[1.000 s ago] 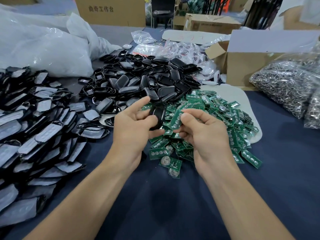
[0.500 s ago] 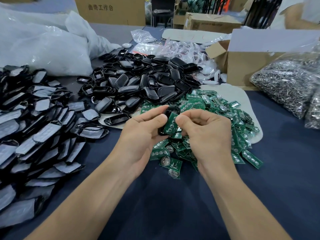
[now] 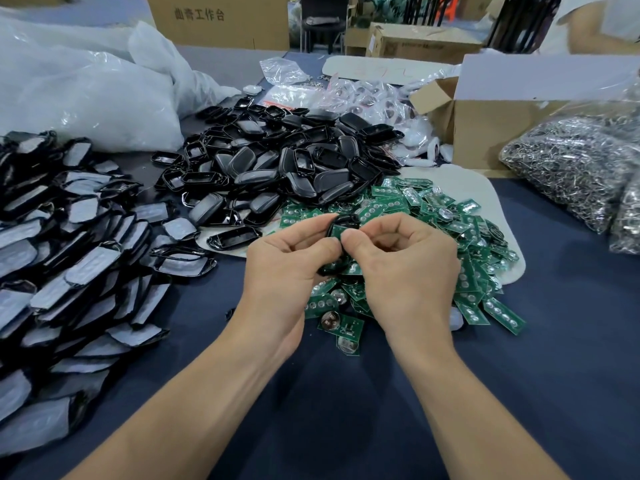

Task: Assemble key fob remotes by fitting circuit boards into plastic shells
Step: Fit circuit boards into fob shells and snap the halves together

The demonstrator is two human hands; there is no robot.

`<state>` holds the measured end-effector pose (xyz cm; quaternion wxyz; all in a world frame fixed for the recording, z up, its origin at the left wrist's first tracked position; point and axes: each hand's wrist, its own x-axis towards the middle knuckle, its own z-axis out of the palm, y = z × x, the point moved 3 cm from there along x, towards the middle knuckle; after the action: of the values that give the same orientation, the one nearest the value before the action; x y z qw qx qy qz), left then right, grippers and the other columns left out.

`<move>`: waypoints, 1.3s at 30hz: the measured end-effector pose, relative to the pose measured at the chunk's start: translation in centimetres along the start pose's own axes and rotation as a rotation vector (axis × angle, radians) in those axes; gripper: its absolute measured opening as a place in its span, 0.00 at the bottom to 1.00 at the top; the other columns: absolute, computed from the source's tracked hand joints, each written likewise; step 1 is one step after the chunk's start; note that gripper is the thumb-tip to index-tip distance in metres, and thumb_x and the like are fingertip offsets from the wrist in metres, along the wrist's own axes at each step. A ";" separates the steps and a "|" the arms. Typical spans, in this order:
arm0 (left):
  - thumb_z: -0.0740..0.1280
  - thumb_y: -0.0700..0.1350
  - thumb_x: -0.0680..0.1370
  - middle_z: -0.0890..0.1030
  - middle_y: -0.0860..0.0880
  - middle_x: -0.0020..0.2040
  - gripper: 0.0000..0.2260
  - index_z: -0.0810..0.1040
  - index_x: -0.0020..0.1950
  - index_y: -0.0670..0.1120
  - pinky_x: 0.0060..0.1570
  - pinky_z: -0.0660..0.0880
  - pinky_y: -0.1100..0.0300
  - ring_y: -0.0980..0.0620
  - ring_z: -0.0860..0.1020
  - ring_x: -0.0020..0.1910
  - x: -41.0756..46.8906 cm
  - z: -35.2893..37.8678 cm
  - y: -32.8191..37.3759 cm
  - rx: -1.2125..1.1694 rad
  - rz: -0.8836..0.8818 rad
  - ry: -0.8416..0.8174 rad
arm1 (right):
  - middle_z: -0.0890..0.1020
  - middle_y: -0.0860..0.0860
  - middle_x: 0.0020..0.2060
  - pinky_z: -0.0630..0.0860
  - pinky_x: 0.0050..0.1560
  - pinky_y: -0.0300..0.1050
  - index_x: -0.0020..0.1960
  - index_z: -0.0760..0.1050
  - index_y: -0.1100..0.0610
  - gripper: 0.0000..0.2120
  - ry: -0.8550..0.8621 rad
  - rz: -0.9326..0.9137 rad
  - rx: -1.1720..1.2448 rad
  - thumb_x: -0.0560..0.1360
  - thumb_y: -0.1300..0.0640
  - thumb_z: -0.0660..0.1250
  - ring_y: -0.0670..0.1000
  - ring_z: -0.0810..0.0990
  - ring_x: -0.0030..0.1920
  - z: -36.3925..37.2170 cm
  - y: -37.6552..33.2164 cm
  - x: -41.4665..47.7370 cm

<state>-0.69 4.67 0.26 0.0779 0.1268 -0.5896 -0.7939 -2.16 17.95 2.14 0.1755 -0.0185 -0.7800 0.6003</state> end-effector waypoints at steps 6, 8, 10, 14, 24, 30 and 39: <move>0.74 0.34 0.76 0.88 0.50 0.51 0.13 0.86 0.54 0.50 0.52 0.78 0.55 0.54 0.85 0.50 0.0 0.1 -0.2 -0.043 -0.012 0.033 | 0.83 0.46 0.27 0.73 0.30 0.40 0.35 0.82 0.51 0.09 -0.085 0.028 0.072 0.72 0.54 0.77 0.45 0.78 0.26 0.3 0.2 0.1; 0.73 0.33 0.76 0.88 0.48 0.53 0.15 0.84 0.58 0.48 0.53 0.79 0.57 0.51 0.85 0.54 0.1 0.0 -0.3 -0.073 -0.014 0.049 | 0.83 0.47 0.27 0.73 0.31 0.43 0.35 0.82 0.51 0.08 -0.114 0.028 0.066 0.72 0.54 0.76 0.46 0.78 0.26 0.4 0.2 0.1; 0.72 0.30 0.76 0.88 0.47 0.53 0.16 0.84 0.60 0.44 0.51 0.80 0.60 0.50 0.86 0.54 0.2 0.0 -0.4 -0.099 -0.003 0.048 | 0.82 0.47 0.27 0.73 0.31 0.43 0.36 0.82 0.52 0.07 -0.139 0.031 0.072 0.72 0.53 0.75 0.47 0.77 0.26 0.5 0.3 0.2; 0.71 0.29 0.75 0.88 0.47 0.51 0.16 0.83 0.59 0.44 0.48 0.81 0.62 0.52 0.86 0.49 0.2 0.0 -0.5 -0.151 -0.001 0.003 | 0.82 0.47 0.27 0.71 0.30 0.39 0.35 0.81 0.53 0.08 -0.189 0.019 0.148 0.73 0.58 0.73 0.45 0.75 0.26 0.6 0.3 0.3; 0.66 0.41 0.73 0.83 0.40 0.65 0.21 0.79 0.66 0.42 0.56 0.83 0.56 0.44 0.81 0.67 0.8 1.2 -1.1 -0.453 -0.300 -0.261 | 0.80 0.46 0.28 0.80 0.32 0.51 0.37 0.80 0.54 0.12 -0.205 0.005 0.166 0.77 0.64 0.71 0.52 0.80 0.28 0.7 0.4 0.5; 0.67 0.37 0.77 0.82 0.44 0.67 0.20 0.82 0.68 0.45 0.62 0.81 0.47 0.45 0.81 0.65 2.0 -0.8 0.5 -0.194 -0.252 -0.503 | 0.77 0.48 0.26 0.67 0.30 0.36 0.37 0.78 0.57 0.10 -0.317 -0.057 0.012 0.78 0.62 0.71 0.43 0.69 0.28 -0.1 0.2 1.2; 0.73 0.35 0.71 0.87 0.45 0.54 0.18 0.85 0.61 0.45 0.51 0.83 0.55 0.48 0.86 0.53 2.8 -2.2 0.8 -0.092 -0.216 -0.596 | 0.75 0.47 0.28 0.66 0.32 0.38 0.38 0.79 0.56 0.11 -0.573 -0.088 0.032 0.79 0.62 0.70 0.45 0.68 0.29 -0.9 -0.2 2.0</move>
<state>-2.69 1.64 0.06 -0.1775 -0.0532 -0.5331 -0.8255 -3.70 19.19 3.05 -0.0257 0.1887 -0.7882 0.5853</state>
